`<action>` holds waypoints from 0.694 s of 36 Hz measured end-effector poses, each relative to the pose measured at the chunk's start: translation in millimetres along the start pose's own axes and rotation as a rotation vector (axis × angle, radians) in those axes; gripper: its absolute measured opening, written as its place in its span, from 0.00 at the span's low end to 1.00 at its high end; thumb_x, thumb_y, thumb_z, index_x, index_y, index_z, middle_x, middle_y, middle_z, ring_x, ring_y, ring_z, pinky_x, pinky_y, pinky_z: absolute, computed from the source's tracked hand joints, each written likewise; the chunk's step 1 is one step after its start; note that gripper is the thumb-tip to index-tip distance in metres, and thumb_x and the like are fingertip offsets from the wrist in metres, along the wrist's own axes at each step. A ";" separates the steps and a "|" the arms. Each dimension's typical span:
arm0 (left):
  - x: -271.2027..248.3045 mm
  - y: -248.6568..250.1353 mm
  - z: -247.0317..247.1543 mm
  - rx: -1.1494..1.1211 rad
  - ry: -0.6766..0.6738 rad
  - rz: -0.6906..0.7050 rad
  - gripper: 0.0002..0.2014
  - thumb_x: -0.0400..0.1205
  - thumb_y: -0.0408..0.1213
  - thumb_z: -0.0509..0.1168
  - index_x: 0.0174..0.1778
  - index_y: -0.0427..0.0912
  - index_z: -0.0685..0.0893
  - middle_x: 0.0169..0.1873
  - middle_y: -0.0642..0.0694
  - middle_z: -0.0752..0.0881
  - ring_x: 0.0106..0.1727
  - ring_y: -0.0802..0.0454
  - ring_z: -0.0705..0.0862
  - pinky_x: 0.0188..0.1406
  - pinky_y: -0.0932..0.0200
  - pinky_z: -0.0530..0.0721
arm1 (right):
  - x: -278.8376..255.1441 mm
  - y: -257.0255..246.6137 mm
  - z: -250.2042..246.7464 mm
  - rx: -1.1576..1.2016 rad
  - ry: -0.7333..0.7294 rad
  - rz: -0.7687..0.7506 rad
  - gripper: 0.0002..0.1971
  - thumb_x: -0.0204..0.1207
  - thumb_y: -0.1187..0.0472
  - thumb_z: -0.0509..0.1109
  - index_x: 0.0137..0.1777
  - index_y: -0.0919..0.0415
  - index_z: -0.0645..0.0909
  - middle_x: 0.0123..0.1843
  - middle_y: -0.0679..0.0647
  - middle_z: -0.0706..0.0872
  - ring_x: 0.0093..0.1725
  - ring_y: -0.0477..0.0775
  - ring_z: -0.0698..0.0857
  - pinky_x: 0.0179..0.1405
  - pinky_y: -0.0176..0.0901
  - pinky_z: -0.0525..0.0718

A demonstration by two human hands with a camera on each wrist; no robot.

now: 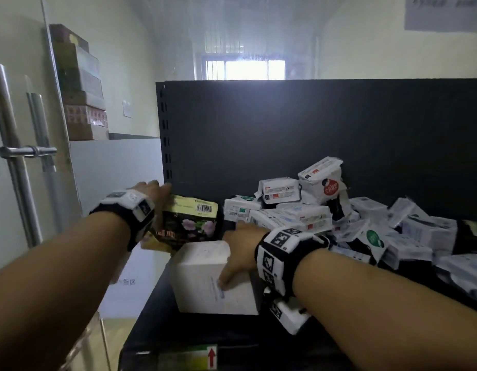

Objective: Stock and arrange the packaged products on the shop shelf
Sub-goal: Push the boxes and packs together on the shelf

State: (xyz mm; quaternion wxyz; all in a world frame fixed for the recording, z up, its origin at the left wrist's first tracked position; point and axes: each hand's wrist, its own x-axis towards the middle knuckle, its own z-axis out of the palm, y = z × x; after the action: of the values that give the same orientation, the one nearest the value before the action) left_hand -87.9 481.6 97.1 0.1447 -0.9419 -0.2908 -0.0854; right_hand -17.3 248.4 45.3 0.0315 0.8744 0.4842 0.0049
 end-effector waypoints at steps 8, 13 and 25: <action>-52.7 29.1 -64.2 0.012 0.114 -0.029 0.41 0.46 0.54 0.83 0.53 0.52 0.72 0.37 0.49 0.73 0.34 0.51 0.73 0.25 0.60 0.66 | -48.8 13.5 -38.0 0.012 0.079 -0.002 0.44 0.48 0.25 0.76 0.60 0.53 0.78 0.54 0.56 0.77 0.52 0.59 0.80 0.56 0.51 0.83; -96.5 59.2 -94.6 -0.054 0.094 -0.075 0.38 0.50 0.53 0.82 0.52 0.55 0.71 0.41 0.50 0.73 0.37 0.52 0.74 0.32 0.56 0.71 | -100.6 35.7 -46.0 0.076 0.064 -0.055 0.38 0.55 0.31 0.79 0.59 0.55 0.79 0.56 0.54 0.81 0.53 0.55 0.80 0.48 0.44 0.80; -238.4 186.8 -136.9 -0.028 -0.052 -0.135 0.35 0.56 0.53 0.83 0.53 0.51 0.72 0.45 0.49 0.77 0.44 0.48 0.77 0.30 0.59 0.69 | -258.1 126.1 -17.2 0.158 -0.093 -0.289 0.31 0.61 0.36 0.79 0.61 0.50 0.80 0.52 0.43 0.85 0.50 0.46 0.83 0.41 0.32 0.76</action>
State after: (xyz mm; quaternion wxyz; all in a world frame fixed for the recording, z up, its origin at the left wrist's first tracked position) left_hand -186.0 165.4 126.2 0.1177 -0.9241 -0.3560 -0.0746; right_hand -48.3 -36.1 75.7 -0.0145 0.7946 0.6020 -0.0782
